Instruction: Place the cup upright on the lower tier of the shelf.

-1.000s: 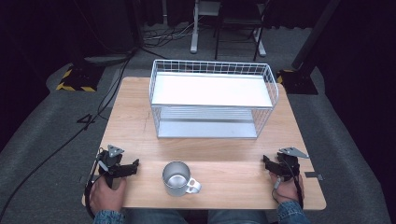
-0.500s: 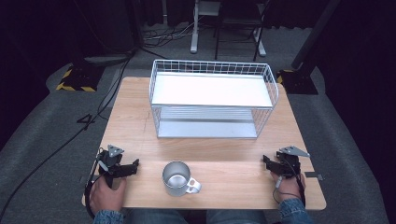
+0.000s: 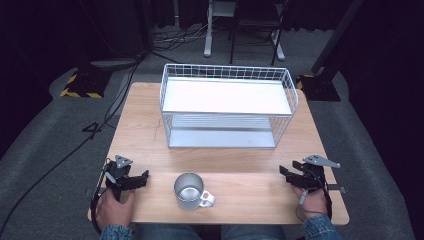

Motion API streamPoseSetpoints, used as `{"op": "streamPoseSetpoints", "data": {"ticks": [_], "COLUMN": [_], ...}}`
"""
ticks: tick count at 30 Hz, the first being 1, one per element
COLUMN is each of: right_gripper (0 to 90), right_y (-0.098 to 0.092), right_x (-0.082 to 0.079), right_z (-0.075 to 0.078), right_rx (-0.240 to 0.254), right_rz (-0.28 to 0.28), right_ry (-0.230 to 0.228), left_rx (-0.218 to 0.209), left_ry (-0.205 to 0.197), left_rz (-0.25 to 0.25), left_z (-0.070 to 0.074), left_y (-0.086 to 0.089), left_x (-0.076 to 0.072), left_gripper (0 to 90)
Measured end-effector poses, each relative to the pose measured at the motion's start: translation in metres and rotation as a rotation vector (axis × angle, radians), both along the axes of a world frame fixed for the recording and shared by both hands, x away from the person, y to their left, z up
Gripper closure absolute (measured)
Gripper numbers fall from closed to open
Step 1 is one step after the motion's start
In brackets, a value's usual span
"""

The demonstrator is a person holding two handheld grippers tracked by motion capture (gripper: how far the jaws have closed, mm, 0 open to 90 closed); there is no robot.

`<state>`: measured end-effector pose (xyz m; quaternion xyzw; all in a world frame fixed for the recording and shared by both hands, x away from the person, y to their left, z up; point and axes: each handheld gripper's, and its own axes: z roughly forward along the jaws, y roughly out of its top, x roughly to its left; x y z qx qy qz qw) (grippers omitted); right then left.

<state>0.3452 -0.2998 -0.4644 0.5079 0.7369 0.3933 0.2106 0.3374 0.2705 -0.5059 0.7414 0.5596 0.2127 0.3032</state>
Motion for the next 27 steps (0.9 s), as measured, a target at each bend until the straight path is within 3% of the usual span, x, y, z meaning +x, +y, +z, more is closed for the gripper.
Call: {"op": "streamPoseSetpoints", "data": {"ticks": [9,13,20,27], "right_gripper": [39.5,39.5,40.2,40.3], "right_y": [0.039,0.053,0.074,0.096], "right_x": [-0.018,-0.023,-0.034,-0.043], "right_z": [0.028,0.039,0.046,0.049], "right_rx": [-0.018,0.011,0.018,0.036], "right_rz": [0.14,0.186,0.268,0.386], "right_ry": [-0.073,-0.086,-0.099,-0.096], "left_rx": [0.0,0.0,0.0,0.0], "left_ry": [0.0,0.0,0.0,0.0], "left_rz": [0.0,0.0,0.0,0.0], "left_z": [0.0,0.0,0.0,0.0], "left_y": [0.0,0.0,0.0,0.0], "left_x": [0.0,0.0,0.0,0.0], "left_gripper": [10.5,10.4,10.4,10.5]}}
